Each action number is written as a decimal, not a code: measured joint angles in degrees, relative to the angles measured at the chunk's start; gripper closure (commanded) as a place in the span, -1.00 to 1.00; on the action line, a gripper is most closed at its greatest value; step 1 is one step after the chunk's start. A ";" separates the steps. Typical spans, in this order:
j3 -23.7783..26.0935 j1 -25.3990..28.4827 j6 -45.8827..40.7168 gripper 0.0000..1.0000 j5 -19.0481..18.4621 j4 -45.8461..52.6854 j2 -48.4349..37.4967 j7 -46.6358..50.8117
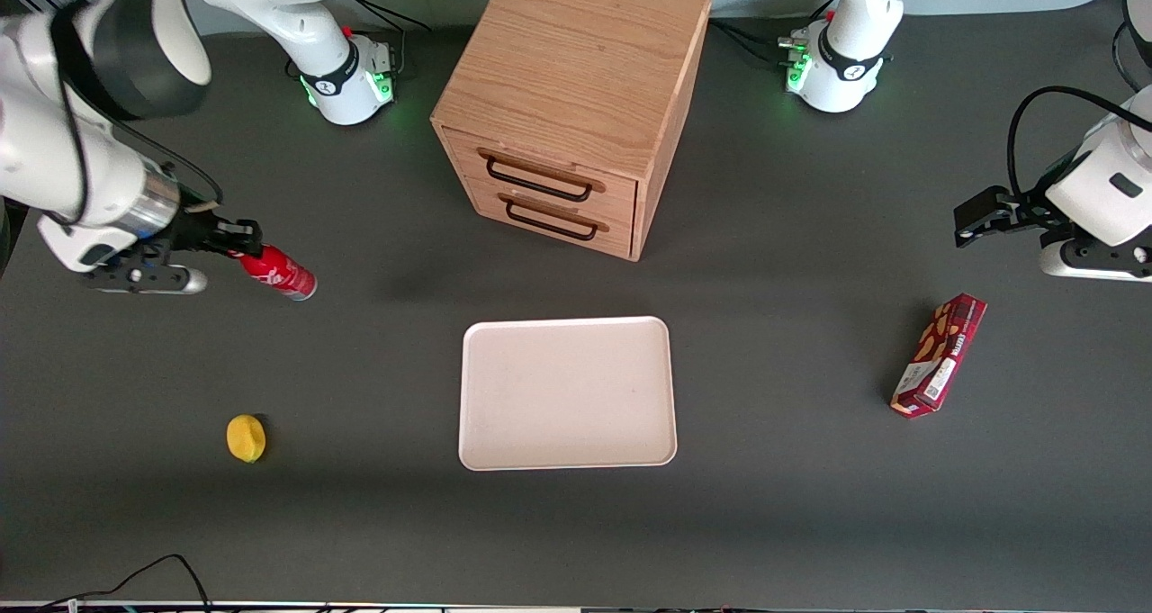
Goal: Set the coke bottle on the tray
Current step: 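Lift the bottle and carry it over the cream tray's corner, then lower the bottle onto the tray and open the right gripper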
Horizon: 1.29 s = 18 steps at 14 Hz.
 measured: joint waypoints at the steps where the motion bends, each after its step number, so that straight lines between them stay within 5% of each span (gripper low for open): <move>1: 0.82 0.31 -3.60 1.00 0.03 5.70 1.92 1.44; 7: 9.11 2.58 -11.71 1.00 0.07 37.09 25.46 20.93; 12: 9.49 8.42 5.63 1.00 -0.21 41.80 41.02 38.32; 18: 9.47 9.83 19.74 1.00 -3.32 43.26 51.74 43.06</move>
